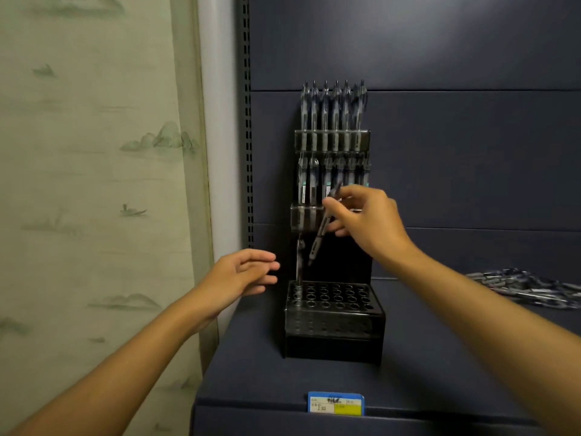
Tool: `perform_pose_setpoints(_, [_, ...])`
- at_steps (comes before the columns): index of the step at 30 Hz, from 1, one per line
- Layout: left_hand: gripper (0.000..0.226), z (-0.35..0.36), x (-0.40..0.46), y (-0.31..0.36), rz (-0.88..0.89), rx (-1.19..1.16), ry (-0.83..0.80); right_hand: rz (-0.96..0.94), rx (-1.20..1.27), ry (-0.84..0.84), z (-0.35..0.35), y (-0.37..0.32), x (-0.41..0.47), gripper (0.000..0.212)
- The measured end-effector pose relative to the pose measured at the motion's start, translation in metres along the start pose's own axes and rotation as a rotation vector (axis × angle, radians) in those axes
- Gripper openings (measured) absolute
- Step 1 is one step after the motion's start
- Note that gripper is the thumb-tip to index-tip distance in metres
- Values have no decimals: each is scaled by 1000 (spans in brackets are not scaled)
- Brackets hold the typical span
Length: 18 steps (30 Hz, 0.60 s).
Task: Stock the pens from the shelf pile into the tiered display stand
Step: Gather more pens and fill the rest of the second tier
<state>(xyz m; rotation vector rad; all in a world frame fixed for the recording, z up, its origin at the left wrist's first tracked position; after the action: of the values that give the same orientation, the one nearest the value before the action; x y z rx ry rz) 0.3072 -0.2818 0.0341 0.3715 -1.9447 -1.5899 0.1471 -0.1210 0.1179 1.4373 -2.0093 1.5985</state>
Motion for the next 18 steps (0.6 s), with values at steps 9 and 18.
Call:
perform_pose_setpoints(9, [19, -5, -14, -20, -40, 23, 31, 35, -70, -75, 22, 30, -18, 14])
perform_pose_setpoints(18, [20, 3, -22, -17, 71, 124, 21, 65, -269, -163, 48, 42, -24, 29])
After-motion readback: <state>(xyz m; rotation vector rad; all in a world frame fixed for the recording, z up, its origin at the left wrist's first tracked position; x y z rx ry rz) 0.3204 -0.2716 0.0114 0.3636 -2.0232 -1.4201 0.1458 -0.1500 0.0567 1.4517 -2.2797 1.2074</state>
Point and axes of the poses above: each hand's wrist, its own x-axis towards the middle knuckle, its own z-axis out of the palm, y = z × x, the point moved 2 cm from there along x, towards the middle knuckle, and after that the axes turned 4 degrees about -x, right-handed, at the moved point
